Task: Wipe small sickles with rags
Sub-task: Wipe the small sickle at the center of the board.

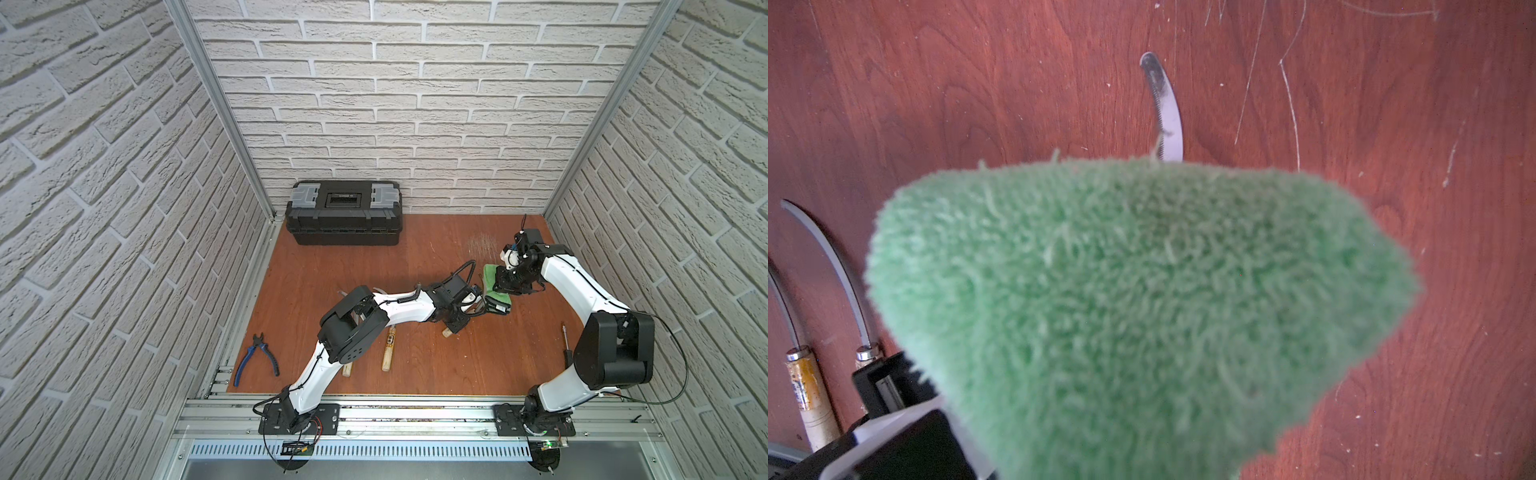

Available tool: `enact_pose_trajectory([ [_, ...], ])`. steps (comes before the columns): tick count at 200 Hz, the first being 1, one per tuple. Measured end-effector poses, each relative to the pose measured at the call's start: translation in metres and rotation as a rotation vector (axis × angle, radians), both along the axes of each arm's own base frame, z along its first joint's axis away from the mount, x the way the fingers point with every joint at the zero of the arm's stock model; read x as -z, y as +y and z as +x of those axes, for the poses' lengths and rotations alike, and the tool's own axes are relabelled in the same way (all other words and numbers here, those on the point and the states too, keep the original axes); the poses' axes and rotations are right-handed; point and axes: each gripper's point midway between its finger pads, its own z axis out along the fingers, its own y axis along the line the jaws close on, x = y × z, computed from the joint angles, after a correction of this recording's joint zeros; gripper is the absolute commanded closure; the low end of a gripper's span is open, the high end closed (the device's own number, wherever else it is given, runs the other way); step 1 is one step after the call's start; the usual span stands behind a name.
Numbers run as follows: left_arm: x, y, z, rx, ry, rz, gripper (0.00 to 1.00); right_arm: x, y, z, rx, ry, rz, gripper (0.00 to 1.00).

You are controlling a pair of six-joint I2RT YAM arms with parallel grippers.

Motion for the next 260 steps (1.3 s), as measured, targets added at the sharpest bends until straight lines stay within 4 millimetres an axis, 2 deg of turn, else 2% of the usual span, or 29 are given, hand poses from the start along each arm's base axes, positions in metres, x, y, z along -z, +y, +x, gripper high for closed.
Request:
enact_pose_trajectory([
  [21, 0.001, 0.0, -0.002, 0.005, 0.005, 0.005, 0.89, 0.002, 0.001, 0.008, 0.005, 0.004, 0.007, 0.97],
  [56, 0.001, -0.001, -0.005, -0.007, 0.015, 0.0, 1.0, 0.002, -0.001, 0.035, 0.024, -0.005, 0.01, 0.97],
  [120, 0.001, -0.001, -0.005, -0.06, 0.03, -0.027, 1.0, 0.021, -0.013, 0.087, 0.052, 0.041, -0.039, 0.97],
  [161, 0.001, 0.0, -0.006, -0.08, 0.032, -0.057, 1.0, 0.052, -0.02, 0.113, 0.055, 0.124, -0.073, 0.97],
  [195, 0.001, 0.0, -0.006, -0.087, 0.033, -0.07, 1.0, 0.088, -0.022, 0.108, 0.051, 0.237, -0.089, 0.97],
  [234, 0.001, 0.0, -0.006, -0.099, 0.04, -0.078, 1.0, 0.087, -0.022, 0.097, 0.039, 0.254, -0.11, 0.97],
  [260, 0.001, -0.001, -0.007, -0.104, 0.046, -0.083, 1.0, 0.086, -0.02, 0.068, 0.026, 0.289, -0.129, 0.97],
])
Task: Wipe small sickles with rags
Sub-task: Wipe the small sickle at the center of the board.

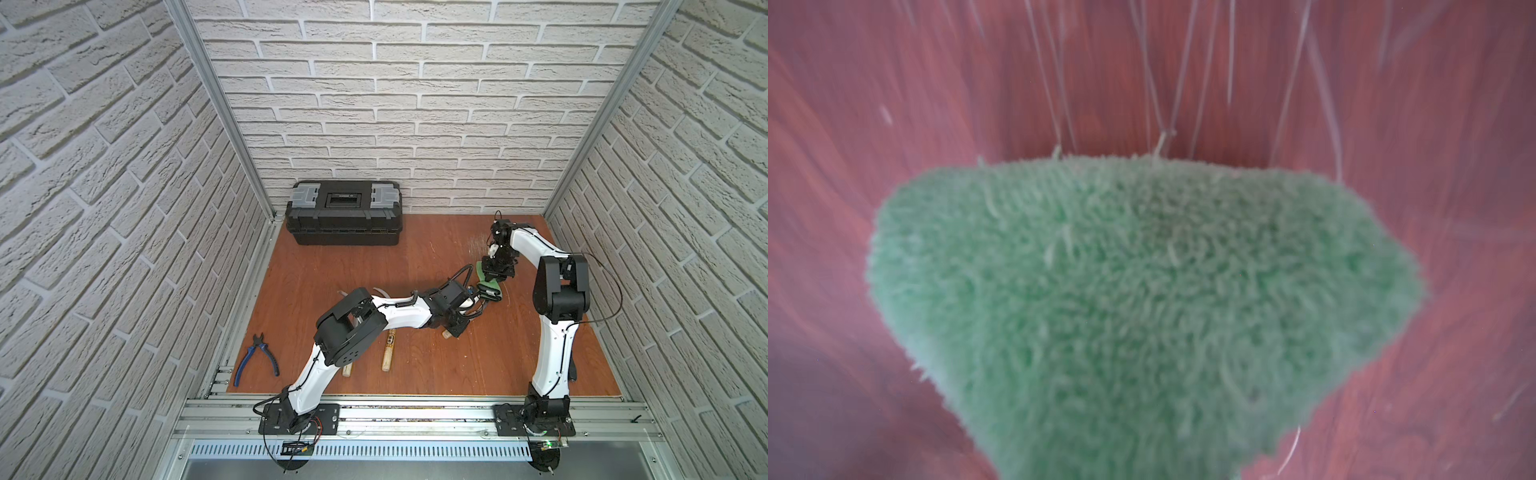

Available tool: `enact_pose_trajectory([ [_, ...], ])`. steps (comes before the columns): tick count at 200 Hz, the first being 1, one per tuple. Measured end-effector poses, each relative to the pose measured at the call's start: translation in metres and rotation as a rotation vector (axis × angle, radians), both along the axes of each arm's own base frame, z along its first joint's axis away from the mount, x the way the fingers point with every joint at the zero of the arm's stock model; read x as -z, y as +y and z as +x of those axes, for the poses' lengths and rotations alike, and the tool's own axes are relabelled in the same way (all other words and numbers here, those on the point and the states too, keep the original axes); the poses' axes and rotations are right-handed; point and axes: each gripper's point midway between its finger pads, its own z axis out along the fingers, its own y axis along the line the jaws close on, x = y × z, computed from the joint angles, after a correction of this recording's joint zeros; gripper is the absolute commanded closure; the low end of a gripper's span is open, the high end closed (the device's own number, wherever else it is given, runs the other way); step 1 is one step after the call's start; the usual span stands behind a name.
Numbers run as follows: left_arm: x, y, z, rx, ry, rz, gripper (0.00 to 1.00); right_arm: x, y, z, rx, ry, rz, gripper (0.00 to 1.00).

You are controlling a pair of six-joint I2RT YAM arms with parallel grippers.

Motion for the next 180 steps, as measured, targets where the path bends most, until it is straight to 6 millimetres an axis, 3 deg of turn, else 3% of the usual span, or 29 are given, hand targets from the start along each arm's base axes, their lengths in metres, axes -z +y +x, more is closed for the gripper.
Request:
enact_pose_trajectory([
  [86, -0.001, -0.003, -0.004, 0.002, 0.015, -0.023, 1.0, -0.001, 0.025, -0.103, -0.006, 0.031, 0.09, 0.97],
  [107, -0.001, -0.003, -0.004, -0.01, 0.022, -0.03, 1.0, -0.01, 0.027, -0.118, -0.007, 0.058, 0.094, 0.97],
  [128, 0.0, -0.003, -0.004, -0.014, 0.024, -0.035, 1.0, -0.033, 0.024, -0.102, -0.01, 0.022, 0.08, 0.97],
  [159, 0.0, -0.003, -0.003, -0.021, 0.025, -0.042, 1.0, -0.086, 0.02, -0.031, -0.021, -0.159, 0.056, 0.97],
  [180, -0.001, -0.002, -0.004, -0.026, 0.028, -0.047, 1.0, -0.092, 0.017, 0.01, -0.028, -0.192, 0.036, 0.97],
])
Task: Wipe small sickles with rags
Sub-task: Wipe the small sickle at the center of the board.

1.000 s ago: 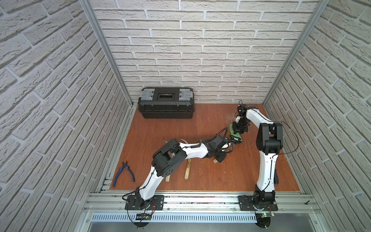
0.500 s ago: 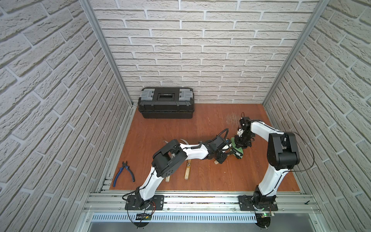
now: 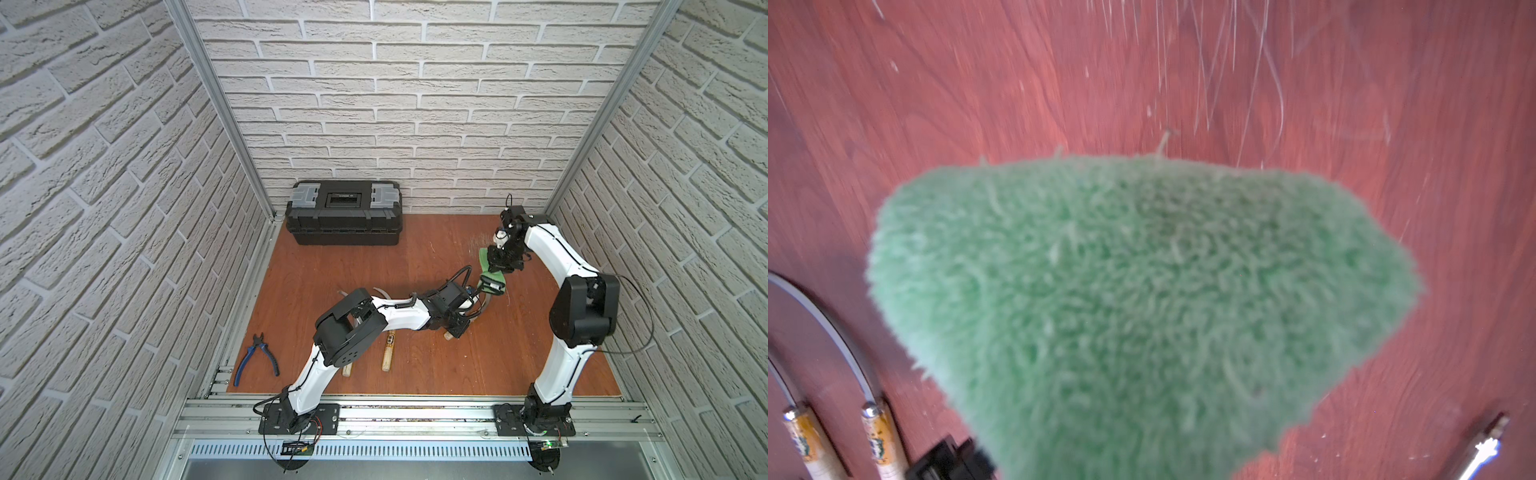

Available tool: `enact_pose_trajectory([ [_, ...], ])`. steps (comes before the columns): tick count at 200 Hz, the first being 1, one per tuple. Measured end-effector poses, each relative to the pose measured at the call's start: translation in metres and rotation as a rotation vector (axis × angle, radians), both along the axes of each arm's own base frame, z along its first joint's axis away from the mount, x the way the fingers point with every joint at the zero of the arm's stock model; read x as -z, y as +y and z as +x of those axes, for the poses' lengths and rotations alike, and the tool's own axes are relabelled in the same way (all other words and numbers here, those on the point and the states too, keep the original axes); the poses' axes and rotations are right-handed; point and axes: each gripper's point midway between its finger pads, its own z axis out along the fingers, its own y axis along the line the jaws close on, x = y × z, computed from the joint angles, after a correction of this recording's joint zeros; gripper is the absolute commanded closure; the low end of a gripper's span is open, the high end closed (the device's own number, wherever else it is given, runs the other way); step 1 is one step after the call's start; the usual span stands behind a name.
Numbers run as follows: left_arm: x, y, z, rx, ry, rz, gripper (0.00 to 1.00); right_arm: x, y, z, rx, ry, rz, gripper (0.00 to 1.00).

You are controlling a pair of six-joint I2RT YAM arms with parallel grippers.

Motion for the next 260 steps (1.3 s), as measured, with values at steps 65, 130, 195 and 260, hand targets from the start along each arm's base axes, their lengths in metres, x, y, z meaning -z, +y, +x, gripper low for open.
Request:
enact_pose_trajectory([
  [65, 0.0, 0.003, 0.0, -0.015, 0.009, 0.0, 1.0, 0.091, -0.009, 0.014, -0.008, 0.233, -0.051, 0.97],
  [130, 0.001, 0.003, -0.001, -0.011, 0.013, 0.004, 1.0, 0.093, -0.008, -0.02, -0.031, 0.217, -0.086, 0.97],
  [195, 0.001, 0.002, -0.006, 0.013, 0.015, 0.008, 1.0, 0.094, 0.011, -0.09, -0.055, 0.163, -0.015, 0.97],
  [260, 0.0, 0.002, -0.003, -0.007, 0.02, -0.003, 1.0, 0.048, 0.014, -0.104, -0.08, 0.203, -0.013, 0.97],
])
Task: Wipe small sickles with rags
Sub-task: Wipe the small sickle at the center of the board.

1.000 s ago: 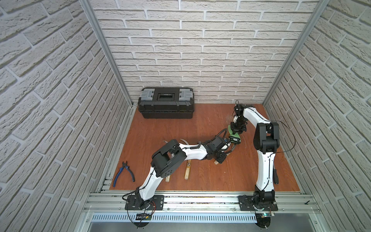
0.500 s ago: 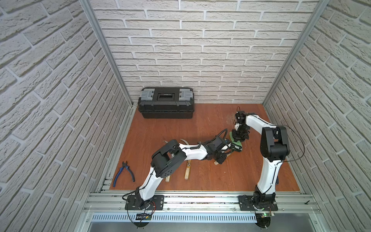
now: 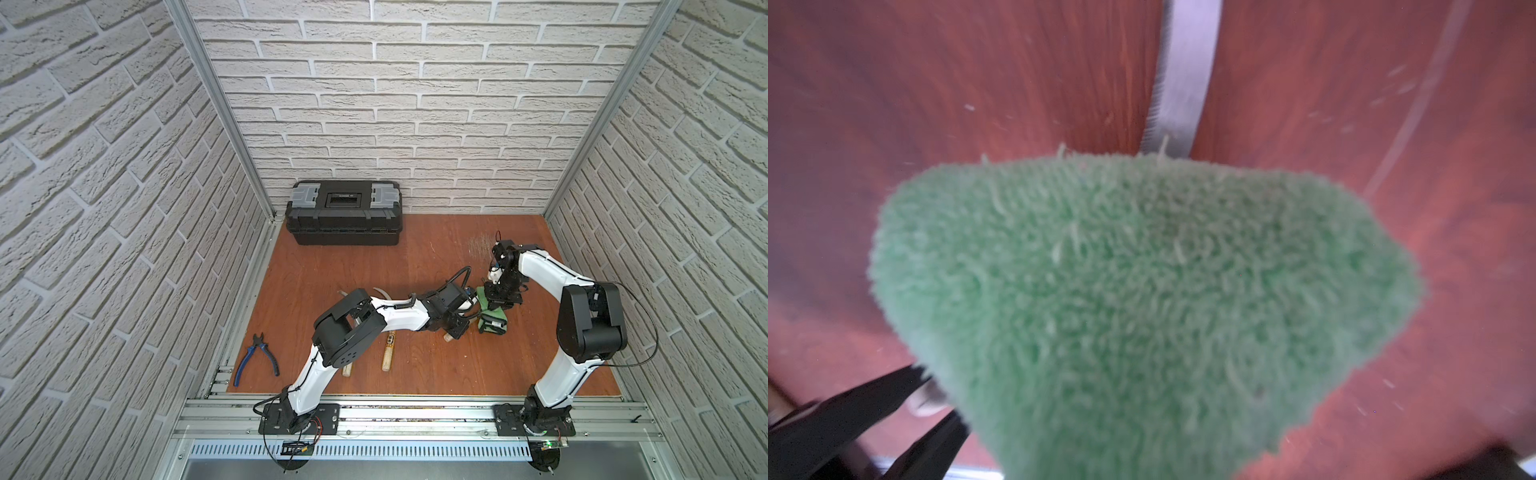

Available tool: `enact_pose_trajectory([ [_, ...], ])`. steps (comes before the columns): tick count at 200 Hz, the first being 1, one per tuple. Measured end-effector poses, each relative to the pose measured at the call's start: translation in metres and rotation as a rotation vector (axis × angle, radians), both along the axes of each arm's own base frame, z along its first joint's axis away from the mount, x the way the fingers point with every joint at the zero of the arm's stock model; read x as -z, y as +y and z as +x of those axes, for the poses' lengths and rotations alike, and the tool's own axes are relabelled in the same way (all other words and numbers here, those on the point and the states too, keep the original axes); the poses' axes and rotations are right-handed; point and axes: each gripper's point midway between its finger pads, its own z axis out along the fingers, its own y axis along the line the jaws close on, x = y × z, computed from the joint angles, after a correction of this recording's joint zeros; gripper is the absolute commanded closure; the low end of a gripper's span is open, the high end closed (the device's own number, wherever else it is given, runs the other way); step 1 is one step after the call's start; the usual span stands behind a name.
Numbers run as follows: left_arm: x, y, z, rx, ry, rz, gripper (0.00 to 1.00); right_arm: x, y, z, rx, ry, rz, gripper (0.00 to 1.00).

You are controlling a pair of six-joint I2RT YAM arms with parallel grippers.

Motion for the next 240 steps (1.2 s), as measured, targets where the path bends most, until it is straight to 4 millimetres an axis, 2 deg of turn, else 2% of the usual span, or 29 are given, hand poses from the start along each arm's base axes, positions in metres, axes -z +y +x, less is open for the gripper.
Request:
enact_pose_trajectory([
  [22, 0.0, 0.0, 0.001, -0.008, 0.001, -0.005, 1.0, -0.028, -0.003, 0.04, -0.011, -0.083, -0.026, 0.98],
  [41, 0.0, 0.0, 0.001, -0.014, 0.005, -0.009, 1.0, -0.034, -0.007, 0.071, -0.01, -0.116, -0.045, 0.97],
  [55, 0.0, 0.0, 0.001, -0.018, 0.007, -0.011, 1.0, -0.025, -0.009, 0.09, -0.008, -0.104, -0.059, 0.97],
  [73, 0.0, 0.0, 0.001, -0.021, 0.009, -0.013, 1.0, 0.001, -0.011, 0.108, -0.009, -0.055, -0.071, 0.97],
  [101, 0.0, 0.0, 0.001, -0.023, 0.008, -0.012, 1.0, 0.04, -0.015, 0.115, -0.01, 0.035, -0.091, 0.97],
  [114, 0.0, 0.0, 0.001, -0.023, 0.007, -0.01, 1.0, 0.042, -0.015, 0.117, -0.011, 0.045, -0.092, 0.97],
  [161, 0.0, 0.001, 0.001, -0.023, 0.007, -0.008, 1.0, 0.043, -0.013, 0.105, -0.018, 0.046, -0.095, 0.97],
  [198, 0.0, 0.001, 0.001, -0.016, 0.007, -0.006, 1.0, 0.045, -0.006, 0.05, -0.022, 0.064, -0.076, 0.98],
  [240, 0.001, 0.002, -0.002, 0.006, 0.013, 0.005, 1.0, 0.045, 0.009, 0.012, 0.001, -0.035, 0.001, 0.97],
])
